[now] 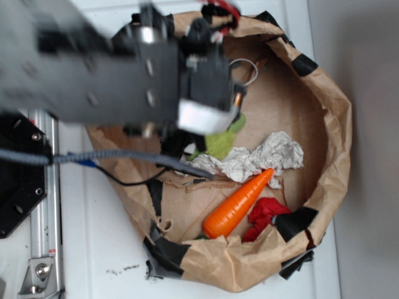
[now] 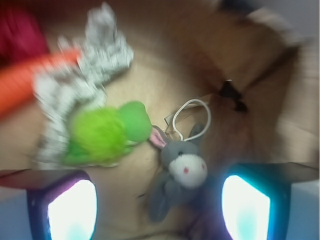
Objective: Grab the gray animal.
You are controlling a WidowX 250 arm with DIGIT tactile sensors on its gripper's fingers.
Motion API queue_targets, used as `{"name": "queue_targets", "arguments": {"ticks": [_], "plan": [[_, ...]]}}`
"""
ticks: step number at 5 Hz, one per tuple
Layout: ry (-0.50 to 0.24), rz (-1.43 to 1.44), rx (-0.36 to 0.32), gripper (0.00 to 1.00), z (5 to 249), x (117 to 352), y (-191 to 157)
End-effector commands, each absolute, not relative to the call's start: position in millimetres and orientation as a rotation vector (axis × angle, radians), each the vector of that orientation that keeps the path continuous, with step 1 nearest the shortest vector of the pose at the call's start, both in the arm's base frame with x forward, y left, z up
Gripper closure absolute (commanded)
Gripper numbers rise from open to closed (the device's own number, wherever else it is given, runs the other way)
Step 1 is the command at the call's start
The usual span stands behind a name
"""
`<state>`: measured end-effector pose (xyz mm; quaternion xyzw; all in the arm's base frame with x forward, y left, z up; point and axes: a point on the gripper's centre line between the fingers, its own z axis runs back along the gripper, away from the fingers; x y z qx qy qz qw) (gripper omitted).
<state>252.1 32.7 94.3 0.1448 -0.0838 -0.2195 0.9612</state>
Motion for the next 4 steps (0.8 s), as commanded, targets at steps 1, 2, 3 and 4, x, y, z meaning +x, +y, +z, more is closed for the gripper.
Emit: {"name": "queue_targets", "arguments": {"ticks": [1,2,3,4], "plan": [[-0.108,-0.625,0.282,0.0,52.7,257.2,51.2],[-0.07,-0.562,0.252,0.0,51.2,288.7,76.7],[-0.062,-0.514,0.25,0.41,51.3,302.0,90.0],[-0.026,-0.555,0.207,1.0,55.1,292.2,72.6]]}}
